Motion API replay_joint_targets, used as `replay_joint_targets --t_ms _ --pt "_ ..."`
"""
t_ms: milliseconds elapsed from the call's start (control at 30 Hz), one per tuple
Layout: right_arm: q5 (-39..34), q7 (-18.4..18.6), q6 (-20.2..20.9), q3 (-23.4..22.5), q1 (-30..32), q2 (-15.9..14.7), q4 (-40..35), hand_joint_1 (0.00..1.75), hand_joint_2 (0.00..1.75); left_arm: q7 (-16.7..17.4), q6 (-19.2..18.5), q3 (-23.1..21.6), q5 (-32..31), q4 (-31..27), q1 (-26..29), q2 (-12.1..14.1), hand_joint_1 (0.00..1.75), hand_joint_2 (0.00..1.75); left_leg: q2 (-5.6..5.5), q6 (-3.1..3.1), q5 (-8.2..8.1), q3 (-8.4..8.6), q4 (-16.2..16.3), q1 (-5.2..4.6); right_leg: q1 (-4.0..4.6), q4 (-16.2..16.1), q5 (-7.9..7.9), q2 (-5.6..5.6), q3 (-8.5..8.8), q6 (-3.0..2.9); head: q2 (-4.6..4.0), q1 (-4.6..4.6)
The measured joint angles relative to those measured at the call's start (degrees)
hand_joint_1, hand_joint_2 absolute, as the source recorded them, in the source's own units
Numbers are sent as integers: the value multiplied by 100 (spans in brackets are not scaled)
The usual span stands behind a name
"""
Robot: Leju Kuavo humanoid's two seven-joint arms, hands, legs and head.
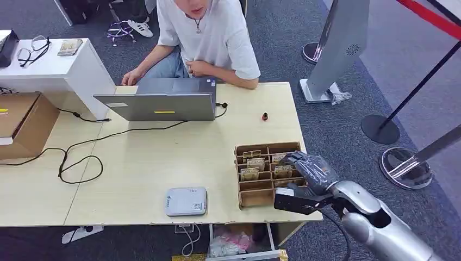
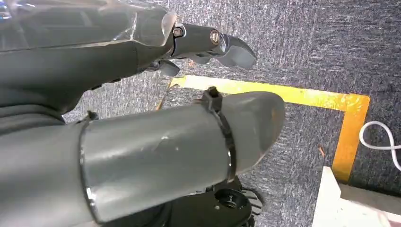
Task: Pass the card to the sensor for recognition and then transmit it.
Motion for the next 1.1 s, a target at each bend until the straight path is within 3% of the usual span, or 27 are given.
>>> replay_joint_targets --t_ms 767,933,1033,1100 --pt "92 -48 113 37 -105 232 282 68 175 0 -20 0 0 0 -1 0 0 0 0 0 0 -2 0 0 0 0 0 0 0 0 0 0" --pt "90 -94 133 52 -212 295 398 84 175 2 -20 0 4 0 -2 0 0 0 0 0 0 -1 0 0 0 0 0 0 1 0 0 0" --pt "90 -98 138 57 -263 326 446 133 175 0 -20 0 11 0 -2 0 0 0 0 0 0 -2 0 0 0 0 0 0 0 0 0 0" --pt "85 -107 140 59 -318 347 479 134 175 -4 -20 0 26 0 -2 -2 0 0 0 0 0 -1 0 0 0 0 0 0 0 0 0 0"
